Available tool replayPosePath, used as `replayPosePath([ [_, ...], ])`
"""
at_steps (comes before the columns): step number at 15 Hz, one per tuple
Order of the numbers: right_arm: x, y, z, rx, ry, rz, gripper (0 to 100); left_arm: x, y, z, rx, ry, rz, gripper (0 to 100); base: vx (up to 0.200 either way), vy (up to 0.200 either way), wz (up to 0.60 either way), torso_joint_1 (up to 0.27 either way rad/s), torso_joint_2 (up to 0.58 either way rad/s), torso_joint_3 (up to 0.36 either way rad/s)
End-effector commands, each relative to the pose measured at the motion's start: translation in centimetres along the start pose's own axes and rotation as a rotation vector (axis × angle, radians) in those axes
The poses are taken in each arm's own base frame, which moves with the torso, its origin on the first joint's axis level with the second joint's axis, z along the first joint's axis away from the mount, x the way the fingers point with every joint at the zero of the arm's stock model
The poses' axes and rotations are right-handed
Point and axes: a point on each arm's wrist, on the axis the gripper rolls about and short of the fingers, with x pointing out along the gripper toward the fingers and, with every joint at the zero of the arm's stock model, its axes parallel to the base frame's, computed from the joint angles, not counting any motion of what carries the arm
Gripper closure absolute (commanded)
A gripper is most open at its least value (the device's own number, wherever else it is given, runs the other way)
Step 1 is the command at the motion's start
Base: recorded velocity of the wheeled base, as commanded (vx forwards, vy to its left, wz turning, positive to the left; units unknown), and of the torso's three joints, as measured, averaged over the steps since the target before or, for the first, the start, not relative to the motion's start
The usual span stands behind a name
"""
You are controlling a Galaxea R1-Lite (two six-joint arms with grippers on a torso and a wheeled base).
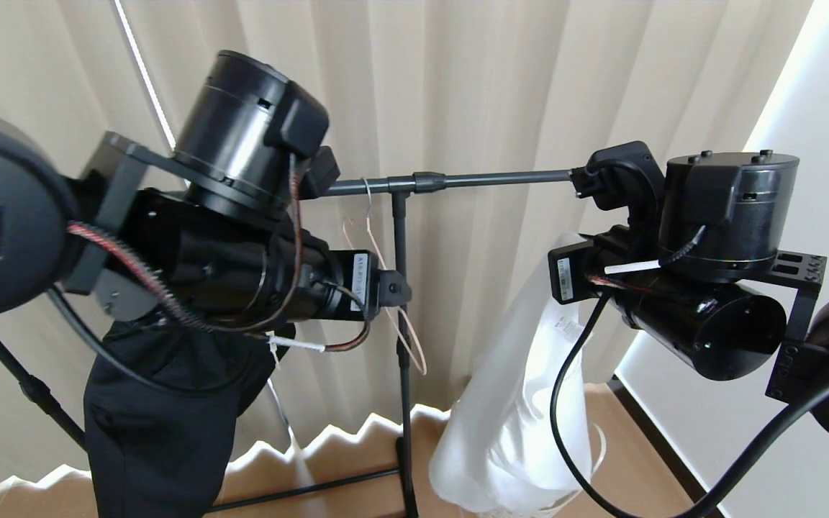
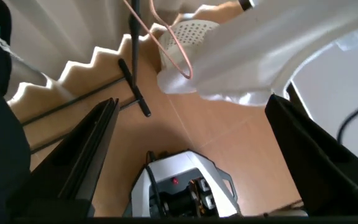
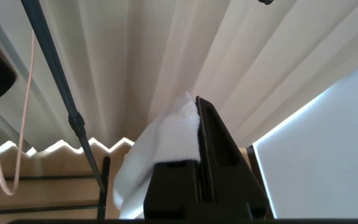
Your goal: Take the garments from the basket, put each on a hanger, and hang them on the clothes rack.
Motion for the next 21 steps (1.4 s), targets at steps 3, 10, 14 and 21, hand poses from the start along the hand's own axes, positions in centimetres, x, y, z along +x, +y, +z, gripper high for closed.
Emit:
replayPosePath([
  [3, 0.0, 0.0, 0.0, 0.000, -0.001, 0.000, 100, 9.1, -2.5, 2.1, -0.025, -0.007, 0.121, 0, 0.000, 0.000, 0.00, 0.000, 0.00, 0.000],
  [10, 0.0, 0.1, -0.2, -0.002, 0.004, 0.001, 100, 18.6, -1.0, 2.6, -0.112, -0.041, 0.321, 0, 0.000, 0.000, 0.00, 0.000, 0.00, 0.000],
  [14, 0.1, 0.1, -0.3, -0.004, 0.006, 0.001, 100, 18.4, -0.6, 2.3, -0.121, -0.002, 0.346, 0, 0.000, 0.000, 0.00, 0.000, 0.00, 0.000],
  [21, 0.1, 0.3, -0.4, -0.007, 0.010, 0.003, 100, 18.2, 1.8, 2.4, -0.181, 0.041, 0.422, 0, 0.000, 0.000, 0.00, 0.000, 0.00, 0.000],
])
